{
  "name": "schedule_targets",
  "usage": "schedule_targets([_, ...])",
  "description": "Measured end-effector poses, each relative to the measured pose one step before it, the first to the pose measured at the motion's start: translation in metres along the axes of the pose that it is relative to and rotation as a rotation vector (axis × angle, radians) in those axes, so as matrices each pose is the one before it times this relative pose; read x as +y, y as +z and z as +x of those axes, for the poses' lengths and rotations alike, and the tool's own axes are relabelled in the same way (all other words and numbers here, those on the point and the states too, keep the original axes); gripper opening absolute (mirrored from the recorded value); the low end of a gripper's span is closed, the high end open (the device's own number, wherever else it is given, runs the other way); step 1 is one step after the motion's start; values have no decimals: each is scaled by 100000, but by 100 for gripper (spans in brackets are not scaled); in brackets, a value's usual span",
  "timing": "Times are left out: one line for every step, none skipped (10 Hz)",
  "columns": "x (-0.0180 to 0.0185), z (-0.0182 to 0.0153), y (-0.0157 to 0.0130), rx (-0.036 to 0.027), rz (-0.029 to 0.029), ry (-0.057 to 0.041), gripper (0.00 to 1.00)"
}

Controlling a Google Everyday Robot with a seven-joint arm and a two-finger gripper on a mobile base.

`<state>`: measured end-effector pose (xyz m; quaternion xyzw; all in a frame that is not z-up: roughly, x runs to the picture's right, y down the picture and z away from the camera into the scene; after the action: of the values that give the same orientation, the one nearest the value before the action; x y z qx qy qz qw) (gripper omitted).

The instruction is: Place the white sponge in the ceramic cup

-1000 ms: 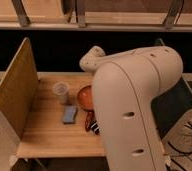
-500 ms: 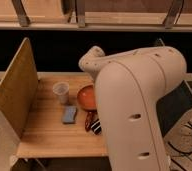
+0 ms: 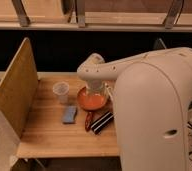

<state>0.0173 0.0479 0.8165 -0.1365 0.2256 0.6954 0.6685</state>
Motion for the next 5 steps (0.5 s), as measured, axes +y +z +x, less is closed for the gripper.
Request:
schedule_targets([234,96,-81,-167,-346,-513,64])
schedule_targets([10,-17,15,-66,-94,13,64])
schedule_targets([24,-30,2,1,-16,-182,64])
schedule_targets([165,5,77,244,-140,-705,64])
schedule_targets([1027,125,151,767,-245,-3274,64])
